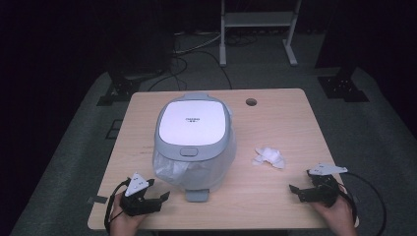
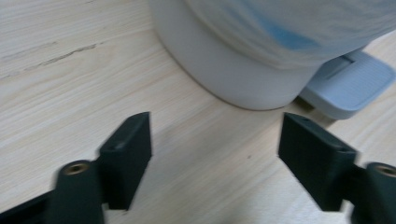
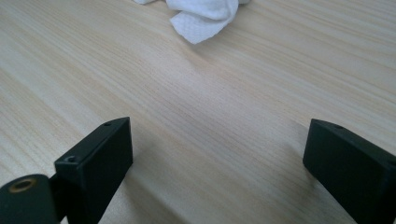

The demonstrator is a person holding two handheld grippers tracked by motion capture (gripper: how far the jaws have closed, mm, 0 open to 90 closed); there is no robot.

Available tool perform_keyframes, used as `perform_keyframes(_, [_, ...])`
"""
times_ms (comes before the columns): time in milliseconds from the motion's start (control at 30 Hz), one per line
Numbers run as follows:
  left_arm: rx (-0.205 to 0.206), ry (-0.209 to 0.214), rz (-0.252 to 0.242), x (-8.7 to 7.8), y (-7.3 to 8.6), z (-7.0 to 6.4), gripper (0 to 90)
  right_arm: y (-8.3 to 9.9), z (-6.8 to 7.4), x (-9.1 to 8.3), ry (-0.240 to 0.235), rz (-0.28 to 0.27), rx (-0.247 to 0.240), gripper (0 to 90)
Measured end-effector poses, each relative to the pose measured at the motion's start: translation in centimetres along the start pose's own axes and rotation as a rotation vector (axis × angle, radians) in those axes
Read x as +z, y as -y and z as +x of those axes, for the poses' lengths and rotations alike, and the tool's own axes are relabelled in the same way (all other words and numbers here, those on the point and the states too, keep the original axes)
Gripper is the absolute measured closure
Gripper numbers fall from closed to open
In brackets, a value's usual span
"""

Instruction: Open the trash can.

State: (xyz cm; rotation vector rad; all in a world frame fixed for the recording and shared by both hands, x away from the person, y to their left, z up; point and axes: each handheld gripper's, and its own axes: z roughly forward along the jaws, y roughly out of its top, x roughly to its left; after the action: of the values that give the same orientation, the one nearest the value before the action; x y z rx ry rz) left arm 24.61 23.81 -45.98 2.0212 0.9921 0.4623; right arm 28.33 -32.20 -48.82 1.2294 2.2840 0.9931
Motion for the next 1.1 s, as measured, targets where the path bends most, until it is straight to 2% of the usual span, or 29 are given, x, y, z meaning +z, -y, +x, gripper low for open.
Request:
perform_keyframes(133, [0.005,0.019,-0.004,-0.2,-0.1,-0.5,38.9,0.0,0.0,0.0,0.0,0.0,0.0,7.0])
perform_keyframes(500, [0.002,0.026,-0.031,-0.8,-0.7,-2.1,74.0,0.0,0.0,0.0,0.0,0.0,0.0,7.0])
perform_keyframes(667, [0.007,0.049,-0.05,-1.2,-0.9,-2.7,89.2,0.0,0.0,0.0,0.0,0.0,0.0,7.0])
perform_keyframes(900, [0.001,0.079,-0.056,-1.1,-1.1,-3.4,90.0,0.0,0.0,0.0,0.0,0.0,0.0,7.0])
perform_keyframes(1100, [0.017,0.089,-0.06,-0.9,-1.2,-4.2,90.0,0.0,0.0,0.0,0.0,0.0,0.0,7.0])
